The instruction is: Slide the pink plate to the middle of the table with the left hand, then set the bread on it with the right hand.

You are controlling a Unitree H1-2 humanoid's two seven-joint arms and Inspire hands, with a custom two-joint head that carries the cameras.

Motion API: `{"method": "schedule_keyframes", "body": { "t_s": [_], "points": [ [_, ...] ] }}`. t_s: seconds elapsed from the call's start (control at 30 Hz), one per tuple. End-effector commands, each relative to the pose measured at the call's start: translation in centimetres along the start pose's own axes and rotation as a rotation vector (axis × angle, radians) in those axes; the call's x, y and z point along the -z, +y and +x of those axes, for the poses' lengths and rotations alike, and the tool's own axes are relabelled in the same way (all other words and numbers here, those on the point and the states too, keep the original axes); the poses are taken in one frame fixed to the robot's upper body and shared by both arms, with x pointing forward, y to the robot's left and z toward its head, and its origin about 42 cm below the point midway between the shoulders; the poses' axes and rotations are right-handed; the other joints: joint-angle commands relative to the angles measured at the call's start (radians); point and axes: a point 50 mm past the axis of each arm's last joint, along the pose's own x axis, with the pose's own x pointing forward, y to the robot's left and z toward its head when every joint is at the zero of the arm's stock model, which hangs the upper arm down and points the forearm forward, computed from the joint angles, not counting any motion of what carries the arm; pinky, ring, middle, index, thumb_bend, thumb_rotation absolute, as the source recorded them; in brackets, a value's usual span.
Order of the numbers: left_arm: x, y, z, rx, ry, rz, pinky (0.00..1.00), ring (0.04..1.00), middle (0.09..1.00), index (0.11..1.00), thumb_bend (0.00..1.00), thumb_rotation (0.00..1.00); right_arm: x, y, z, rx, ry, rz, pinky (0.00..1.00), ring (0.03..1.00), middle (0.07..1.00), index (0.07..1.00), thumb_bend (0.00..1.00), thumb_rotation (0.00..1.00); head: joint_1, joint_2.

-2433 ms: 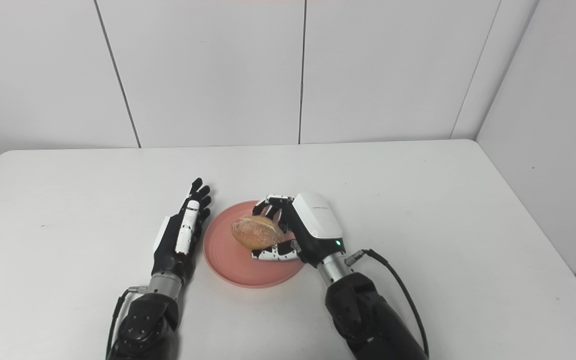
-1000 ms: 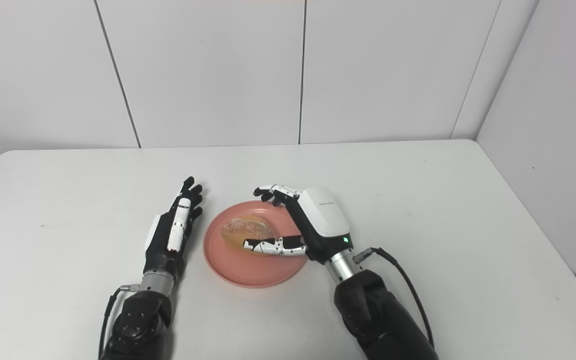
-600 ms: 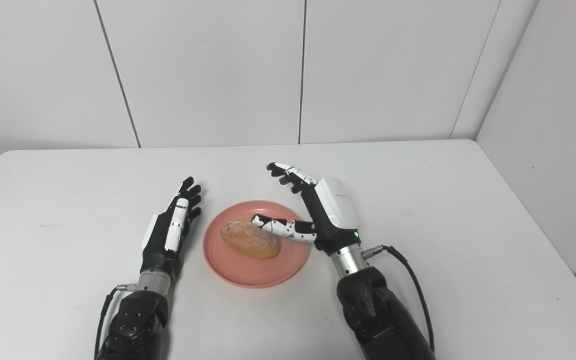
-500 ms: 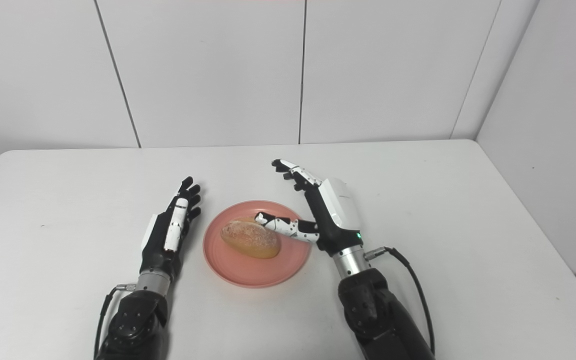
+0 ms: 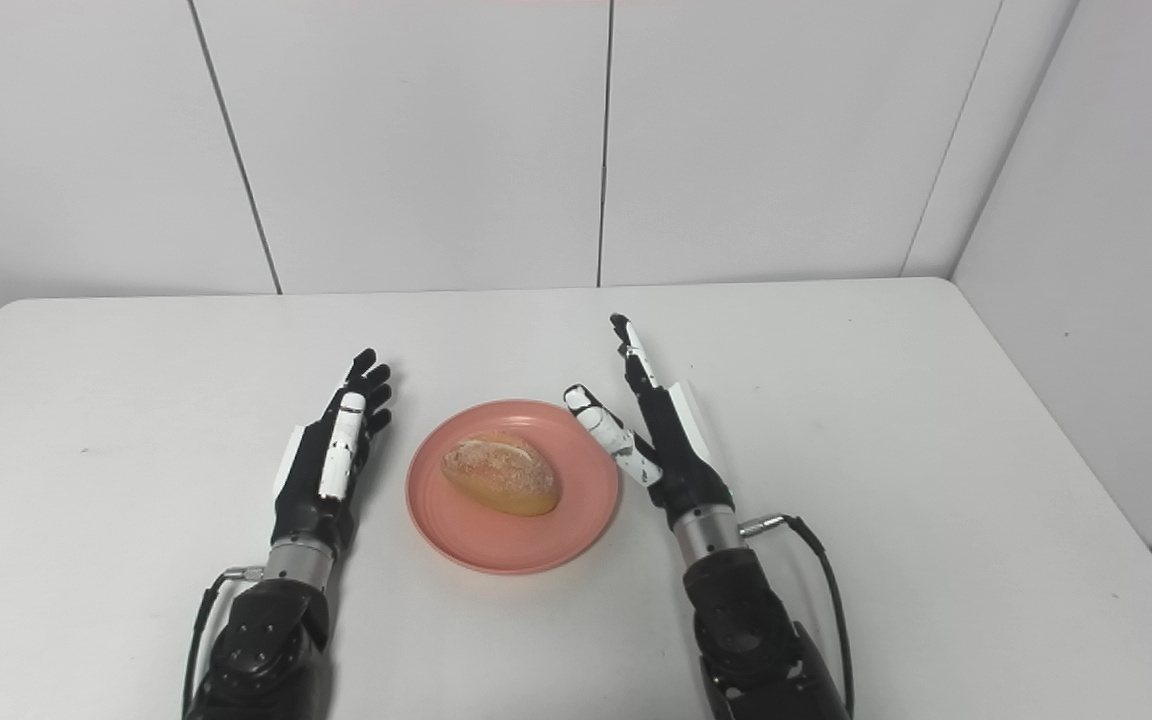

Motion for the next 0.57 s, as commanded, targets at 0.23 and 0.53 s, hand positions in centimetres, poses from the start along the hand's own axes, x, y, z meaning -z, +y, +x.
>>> {"method": "schedule_keyframes", "body": {
  "t_s": [0.23,0.53],
  "points": [
    [-2.14,-0.38,1.13,0.026,-0.114,-0.039,0.95,0.96,0.946,0.926,0.41,1.0,-0.89,0.22,1.36,0.044,-0.01,0.232,1.0,1.0,1.0,1.0,0.63,1.0,-0.002,0.001],
    [-2.19,-0.39,1.14,0.034,-0.121,-0.038,0.97,0.978,0.962,0.945,0.41,1.0,-0.57,0.72,1.44,0.063,0.003,0.293,1.0,1.0,1.0,1.0,0.63,1.0,-0.005,0.003]
  ]
}}
